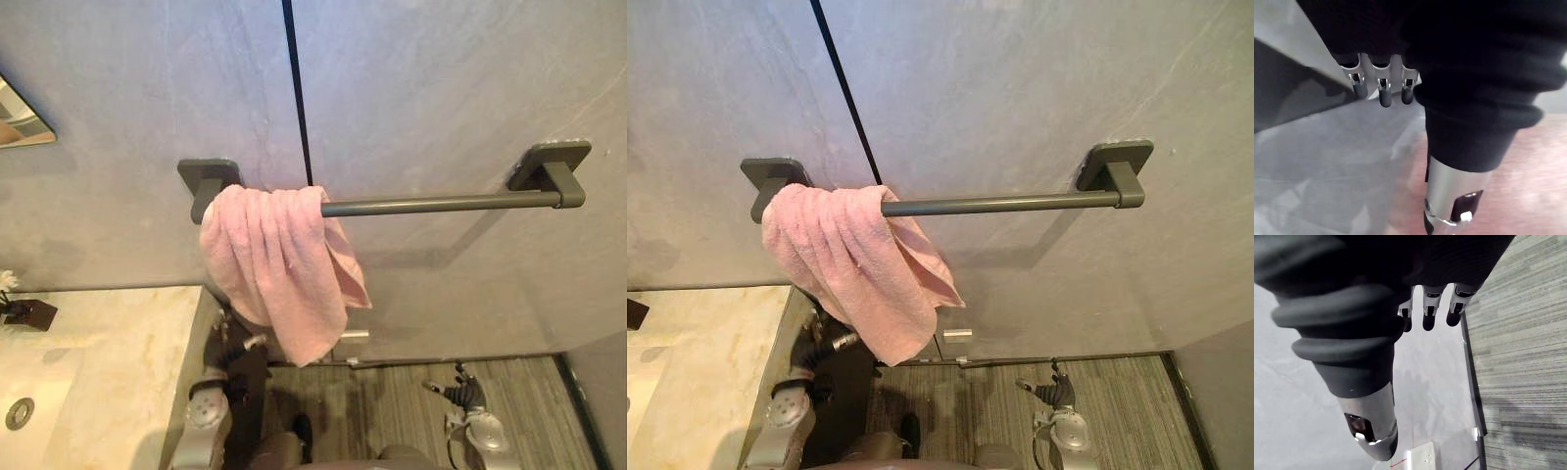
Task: Organize washtable
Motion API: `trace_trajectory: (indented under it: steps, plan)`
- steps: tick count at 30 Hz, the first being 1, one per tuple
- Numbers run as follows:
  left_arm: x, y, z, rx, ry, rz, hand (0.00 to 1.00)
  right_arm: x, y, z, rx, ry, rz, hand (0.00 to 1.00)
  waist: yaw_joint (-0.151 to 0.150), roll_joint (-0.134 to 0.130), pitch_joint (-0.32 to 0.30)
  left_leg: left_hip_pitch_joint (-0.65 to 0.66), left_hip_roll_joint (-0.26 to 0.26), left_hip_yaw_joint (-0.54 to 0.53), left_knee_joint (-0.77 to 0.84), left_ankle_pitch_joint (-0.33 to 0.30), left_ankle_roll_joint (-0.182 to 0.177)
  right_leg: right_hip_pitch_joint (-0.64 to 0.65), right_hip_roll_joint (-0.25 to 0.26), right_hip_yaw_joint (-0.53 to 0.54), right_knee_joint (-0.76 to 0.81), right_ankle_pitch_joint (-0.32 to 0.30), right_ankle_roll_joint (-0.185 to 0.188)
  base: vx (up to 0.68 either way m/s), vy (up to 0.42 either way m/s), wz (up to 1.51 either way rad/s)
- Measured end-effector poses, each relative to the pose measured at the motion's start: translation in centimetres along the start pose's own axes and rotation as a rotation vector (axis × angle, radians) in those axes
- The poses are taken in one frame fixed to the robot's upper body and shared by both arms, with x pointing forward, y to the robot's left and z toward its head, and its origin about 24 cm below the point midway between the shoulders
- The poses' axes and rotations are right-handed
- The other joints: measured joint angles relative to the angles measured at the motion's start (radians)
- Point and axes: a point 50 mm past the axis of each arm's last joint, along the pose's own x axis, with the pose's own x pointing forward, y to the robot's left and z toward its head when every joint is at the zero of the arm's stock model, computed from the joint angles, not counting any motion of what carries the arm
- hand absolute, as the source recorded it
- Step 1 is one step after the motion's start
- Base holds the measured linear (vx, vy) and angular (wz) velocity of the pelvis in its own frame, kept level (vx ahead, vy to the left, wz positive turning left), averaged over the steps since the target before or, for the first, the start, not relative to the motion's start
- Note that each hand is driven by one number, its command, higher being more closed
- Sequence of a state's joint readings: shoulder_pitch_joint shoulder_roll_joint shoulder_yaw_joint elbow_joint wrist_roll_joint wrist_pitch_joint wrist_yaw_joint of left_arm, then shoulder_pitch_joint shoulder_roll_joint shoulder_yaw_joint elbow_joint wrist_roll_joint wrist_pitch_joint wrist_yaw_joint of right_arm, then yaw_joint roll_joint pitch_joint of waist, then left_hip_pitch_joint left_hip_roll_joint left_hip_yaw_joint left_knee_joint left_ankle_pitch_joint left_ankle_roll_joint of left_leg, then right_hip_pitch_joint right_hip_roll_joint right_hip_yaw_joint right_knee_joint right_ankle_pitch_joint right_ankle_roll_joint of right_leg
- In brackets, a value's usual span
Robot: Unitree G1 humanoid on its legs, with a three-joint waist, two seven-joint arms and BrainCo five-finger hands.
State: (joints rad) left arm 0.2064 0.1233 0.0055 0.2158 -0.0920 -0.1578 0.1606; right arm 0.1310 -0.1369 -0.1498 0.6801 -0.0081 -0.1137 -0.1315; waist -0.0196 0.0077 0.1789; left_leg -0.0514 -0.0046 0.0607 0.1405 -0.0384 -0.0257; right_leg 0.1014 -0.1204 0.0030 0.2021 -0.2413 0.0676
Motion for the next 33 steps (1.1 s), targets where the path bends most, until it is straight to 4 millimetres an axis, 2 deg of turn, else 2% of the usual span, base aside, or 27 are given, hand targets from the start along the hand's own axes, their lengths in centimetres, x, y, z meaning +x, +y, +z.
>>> trace_trajectory:
  steps: [2,5,7,13,14,21,24,26,28,31,33]
  plan:
    - [-0.1,-0.1,0.4,0.023,-0.023,-0.006,0.0,-0.1,-0.1,-0.2,-0.003,0.005,-0.001,0.0,-0.001,-0.001,-0.001,0.008,-0.001,0.0,-0.021,0.011,0.002,0.001,0.0,0.0,-0.012,0.009,0.001,0.0,0.0,0.0]
    - [0.1,-0.2,2.4,0.078,-0.118,-0.003,0.0,-0.2,-0.1,-0.3,-0.006,0.008,0.004,0.0,0.0,-0.001,-0.002,0.027,-0.005,0.0,-0.071,0.042,0.004,-0.001,-0.001,0.0,-0.016,0.016,0.003,-0.01,-0.002,0.0]
    - [0.4,-0.3,2.8,0.158,-0.146,-0.023,0.0,-0.2,-0.1,-0.4,-0.009,0.01,0.005,0.0,-0.002,0.006,-0.012,0.048,-0.008,-0.001,-0.116,0.069,0.006,-0.001,-0.002,0.0,-0.016,0.018,0.002,-0.06,-0.009,0.01]
    - [1.4,-0.9,4.5,0.248,-0.226,-0.067,0.0,-0.2,-0.2,-0.3,-0.032,-0.006,0.027,0.0,-0.019,0.026,-0.031,0.1,-0.004,-0.004,-0.233,0.139,0.009,0.0,0.006,0.007,-0.033,0.042,0.007,-0.08,0.003,-0.03]
    - [1.5,-1.2,4.7,0.285,-0.241,-0.086,1.0,-0.3,-0.1,-0.5,-0.04,0.0,0.032,0.0,-0.019,0.024,-0.031,0.102,-0.003,-0.004,-0.235,0.141,0.009,0.0,0.009,0.007,-0.032,0.042,0.008,-0.09,0.008,-0.01]
    - [2.3,-3.3,6.8,0.334,-0.352,-0.174,1.0,-0.5,0.4,-0.7,-0.077,0.002,0.065,0.0,-0.022,0.023,-0.034,0.107,-0.002,0.002,-0.242,0.146,0.002,0.0,0.014,0.024,-0.035,0.05,0.015,-0.08,0.001,-0.04]
    - [2.5,-3.9,7.4,0.331,-0.384,-0.2,1.0,-0.5,0.6,-0.3,-0.096,-0.018,0.081,0.0,-0.029,0.022,-0.034,0.106,-0.001,0.009,-0.242,0.145,0.002,0.0,0.015,0.027,-0.046,0.053,0.011,-0.02,-0.008,-0.09]
    - [2.6,-4.2,7.6,0.332,-0.393,-0.215,1.0,-0.4,0.9,0.8,-0.094,-0.066,0.088,0.0,-0.034,0.021,-0.035,0.105,-0.001,0.012,-0.243,0.145,0.002,0.0,0.015,0.028,-0.052,0.056,0.011,0.01,-0.015,-0.06]
    - [2.6,-4.1,7.6,0.333,-0.393,-0.215,1.0,-0.4,1.1,3.0,-0.082,-0.163,0.093,0.0,-0.039,0.02,-0.036,0.105,-0.001,0.015,-0.242,0.148,0.007,0.0,0.014,0.031,-0.06,0.063,0.016,0.03,-0.024,-0.07]
    - [2.6,-4.0,7.6,0.341,-0.395,-0.216,1.0,-1.2,1.8,8.7,-0.091,-0.42,0.144,0.0,-0.037,0.008,-0.043,0.105,0.003,0.027,-0.236,0.149,0.007,0.0,0.017,0.047,-0.064,0.069,0.012,0.07,-0.04,-0.09]
    - [2.5,-4.3,7.6,0.346,-0.397,-0.232,1.0,-1.8,2.4,11.0,-0.111,-0.523,0.188,0.0,-0.031,0.005,-0.045,0.106,0.005,0.027,-0.236,0.149,0.007,0.0,0.019,0.051,-0.064,0.07,0.011,0.02,-0.039,-0.06]
